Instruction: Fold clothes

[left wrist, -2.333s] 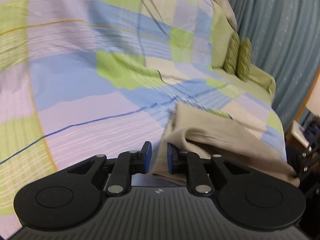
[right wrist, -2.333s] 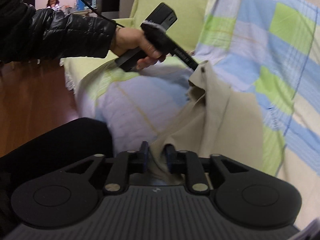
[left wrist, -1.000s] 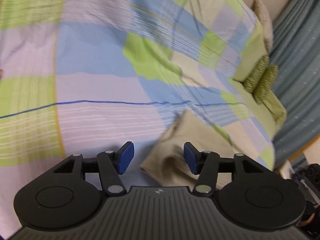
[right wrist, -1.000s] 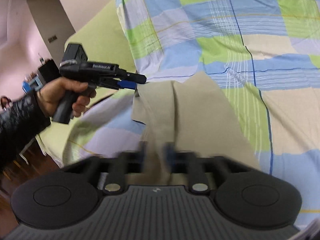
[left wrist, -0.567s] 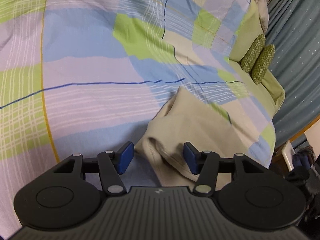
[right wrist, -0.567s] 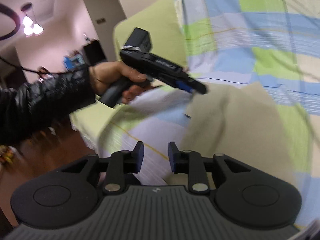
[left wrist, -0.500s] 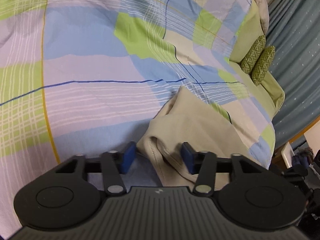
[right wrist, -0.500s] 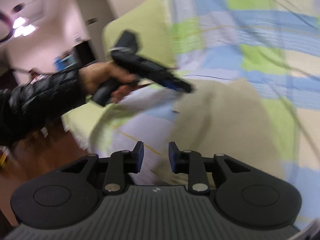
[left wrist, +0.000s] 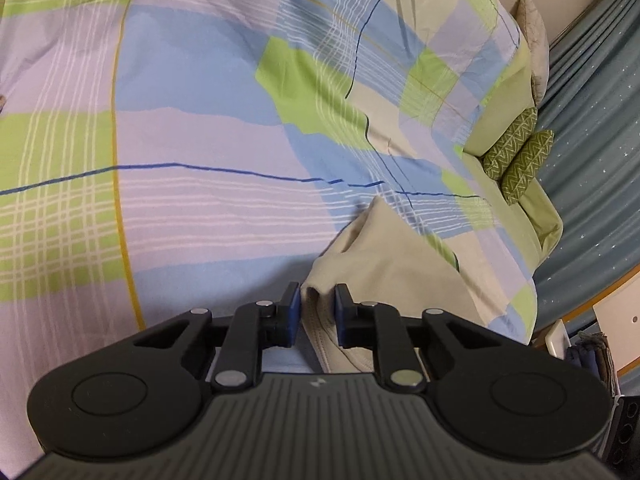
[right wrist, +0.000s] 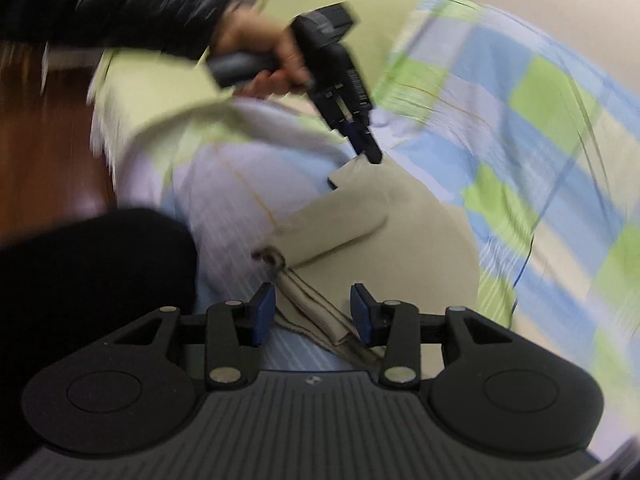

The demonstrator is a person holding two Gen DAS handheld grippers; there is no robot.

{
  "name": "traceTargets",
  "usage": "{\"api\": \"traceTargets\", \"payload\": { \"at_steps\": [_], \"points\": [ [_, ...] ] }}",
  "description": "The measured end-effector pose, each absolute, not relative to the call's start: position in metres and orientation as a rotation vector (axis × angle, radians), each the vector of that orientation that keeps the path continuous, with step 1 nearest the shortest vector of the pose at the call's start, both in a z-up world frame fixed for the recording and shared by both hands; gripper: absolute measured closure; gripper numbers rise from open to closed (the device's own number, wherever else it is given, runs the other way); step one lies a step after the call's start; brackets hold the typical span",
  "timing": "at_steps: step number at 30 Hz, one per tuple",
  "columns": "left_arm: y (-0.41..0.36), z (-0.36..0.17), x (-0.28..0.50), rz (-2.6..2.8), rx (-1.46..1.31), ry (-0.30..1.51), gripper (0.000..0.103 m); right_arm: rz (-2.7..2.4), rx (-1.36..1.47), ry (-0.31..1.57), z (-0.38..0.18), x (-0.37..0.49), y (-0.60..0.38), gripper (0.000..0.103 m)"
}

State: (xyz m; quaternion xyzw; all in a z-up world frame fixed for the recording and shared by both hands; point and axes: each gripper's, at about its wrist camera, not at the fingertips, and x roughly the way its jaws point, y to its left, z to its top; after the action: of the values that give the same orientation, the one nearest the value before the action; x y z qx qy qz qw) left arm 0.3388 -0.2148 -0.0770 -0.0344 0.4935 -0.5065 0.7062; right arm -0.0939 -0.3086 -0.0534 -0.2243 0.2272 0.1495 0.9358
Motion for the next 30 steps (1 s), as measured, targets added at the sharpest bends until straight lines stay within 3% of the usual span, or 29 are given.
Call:
{"api": "traceTargets", "payload": {
  "at_steps": [2, 5, 6, 8, 9, 10, 11, 17, 26, 30],
  "points": [
    [-0.216, -0.080, 0.339, -1.127, -0.068, 1.103, 0.084, 0.309, -0.553, 0.466, -0.057, -0.090, -0.303, 0.068],
    [-0.221, -0.081, 0.338, -1.144, -0.054, 1.111, 0.079, 0.328, -0.592, 0.451, -0.055, -0.089, -0.302, 0.076],
    [-0.222, -0.081, 0.337, -1.154, -0.051, 1.114, 0.075, 0.331, -0.597, 0.446, -0.053, -0.089, -0.303, 0.082],
    [-0.224, -0.080, 0.336, -1.174, -0.056, 1.117, 0.075, 0.341, -0.579, 0.441, -0.049, -0.090, -0.307, 0.094],
    [-0.223, -0.079, 0.336, -1.182, -0.061, 1.118, 0.076, 0.344, -0.561, 0.441, -0.048, -0.089, -0.308, 0.096],
    [-0.223, -0.077, 0.337, -1.192, -0.072, 1.117, 0.087, 0.351, -0.519, 0.448, -0.045, -0.087, -0.311, 0.098],
    [-0.223, -0.076, 0.337, -1.197, -0.077, 1.117, 0.095, 0.356, -0.476, 0.454, -0.042, -0.085, -0.314, 0.099],
    [-0.221, -0.060, 0.340, -1.216, -0.191, 1.087, 0.096, 0.307, -0.203, 0.419, -0.016, -0.088, -0.358, 0.100],
    [-0.260, -0.050, 0.341, -1.250, -0.185, 1.034, 0.096, 0.173, -0.412, 0.368, 0.005, -0.102, -0.385, 0.100],
    [-0.253, -0.068, 0.340, -1.211, -0.121, 1.080, 0.096, 0.250, -0.467, 0.423, -0.019, -0.104, -0.366, 0.100]
  ]
}}
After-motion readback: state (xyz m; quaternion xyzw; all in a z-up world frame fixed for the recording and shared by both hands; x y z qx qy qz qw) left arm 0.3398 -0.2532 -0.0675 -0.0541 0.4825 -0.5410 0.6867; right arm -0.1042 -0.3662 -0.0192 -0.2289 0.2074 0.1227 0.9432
